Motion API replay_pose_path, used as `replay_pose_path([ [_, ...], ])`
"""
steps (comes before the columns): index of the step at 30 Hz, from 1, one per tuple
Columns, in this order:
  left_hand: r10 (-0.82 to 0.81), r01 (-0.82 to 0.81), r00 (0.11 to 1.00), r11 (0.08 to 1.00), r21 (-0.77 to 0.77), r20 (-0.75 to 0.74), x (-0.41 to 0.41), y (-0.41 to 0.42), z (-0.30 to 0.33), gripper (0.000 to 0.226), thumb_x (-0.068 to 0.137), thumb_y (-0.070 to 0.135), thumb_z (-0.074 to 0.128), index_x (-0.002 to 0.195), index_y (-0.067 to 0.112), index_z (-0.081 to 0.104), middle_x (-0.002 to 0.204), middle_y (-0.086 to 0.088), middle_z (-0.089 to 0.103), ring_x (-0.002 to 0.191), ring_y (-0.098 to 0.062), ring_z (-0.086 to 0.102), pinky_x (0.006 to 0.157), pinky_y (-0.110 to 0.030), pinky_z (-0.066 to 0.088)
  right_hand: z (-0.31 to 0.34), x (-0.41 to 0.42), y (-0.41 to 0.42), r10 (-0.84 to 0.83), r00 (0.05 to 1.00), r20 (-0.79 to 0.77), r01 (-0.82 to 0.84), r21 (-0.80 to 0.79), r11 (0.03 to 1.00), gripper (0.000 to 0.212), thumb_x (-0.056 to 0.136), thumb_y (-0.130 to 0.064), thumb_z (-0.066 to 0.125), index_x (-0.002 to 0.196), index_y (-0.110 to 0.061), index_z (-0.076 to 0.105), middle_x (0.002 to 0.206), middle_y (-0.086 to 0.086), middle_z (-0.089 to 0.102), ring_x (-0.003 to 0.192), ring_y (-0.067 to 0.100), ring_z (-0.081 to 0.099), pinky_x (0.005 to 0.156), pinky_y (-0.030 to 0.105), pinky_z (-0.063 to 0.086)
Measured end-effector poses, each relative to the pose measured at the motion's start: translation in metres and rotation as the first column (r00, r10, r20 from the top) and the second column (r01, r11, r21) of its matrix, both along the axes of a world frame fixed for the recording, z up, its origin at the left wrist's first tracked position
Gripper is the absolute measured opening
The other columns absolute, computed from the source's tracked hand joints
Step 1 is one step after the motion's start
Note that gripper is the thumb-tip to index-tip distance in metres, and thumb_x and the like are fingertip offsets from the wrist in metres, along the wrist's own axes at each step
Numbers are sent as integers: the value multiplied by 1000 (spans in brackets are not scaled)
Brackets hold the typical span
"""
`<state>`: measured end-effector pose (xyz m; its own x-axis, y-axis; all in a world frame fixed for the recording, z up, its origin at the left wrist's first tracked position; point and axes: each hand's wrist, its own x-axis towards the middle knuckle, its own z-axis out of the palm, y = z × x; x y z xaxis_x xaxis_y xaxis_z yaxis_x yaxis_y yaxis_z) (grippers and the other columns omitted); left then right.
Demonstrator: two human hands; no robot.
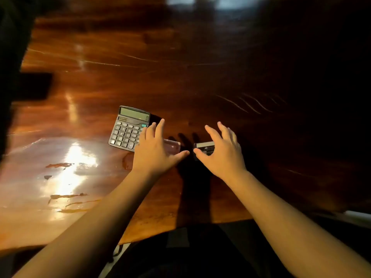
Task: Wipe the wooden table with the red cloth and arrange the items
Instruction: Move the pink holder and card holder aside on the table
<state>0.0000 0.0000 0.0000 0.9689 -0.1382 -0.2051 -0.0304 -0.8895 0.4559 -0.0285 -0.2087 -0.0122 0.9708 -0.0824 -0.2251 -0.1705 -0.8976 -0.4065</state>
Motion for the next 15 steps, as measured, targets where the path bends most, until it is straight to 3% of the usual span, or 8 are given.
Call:
replay_pose_path([
  [4, 58, -58, 995, 998, 6, -80, -8, -3, -24, 116, 65, 71, 74, 155, 25, 16, 157, -9, 27, 145, -29, 21, 107, -52, 41, -27, -2, 0, -35, 997, -62, 35, 4, 999, 77, 84, -65, 64, 150, -35, 39, 166, 8, 24, 152, 36, 17, 114, 61, 34],
  [9, 102, -104, 994, 990, -91, -30, -11, -6, -44, 121, 60, 48, 90, 152, 29, 14, 147, -7, 34, 131, -30, 41, 93, -49, 53, -53, -1, 4, -62, 997, -41, 64, 48, 997, 68, 82, -61, 70, 140, -31, 53, 159, 11, 33, 149, 36, 21, 106, 59, 45],
  [15, 116, -116, 993, 987, -109, -7, -14, -9, -52, 123, 62, 42, 89, 154, 26, 10, 133, -10, 46, 118, -31, 50, 90, -46, 53, -66, -2, 10, -81, 996, 43, 82, -18, 996, 52, 82, -54, 72, 125, -27, 60, 145, 15, 47, 143, 38, 30, 97, 52, 53],
])
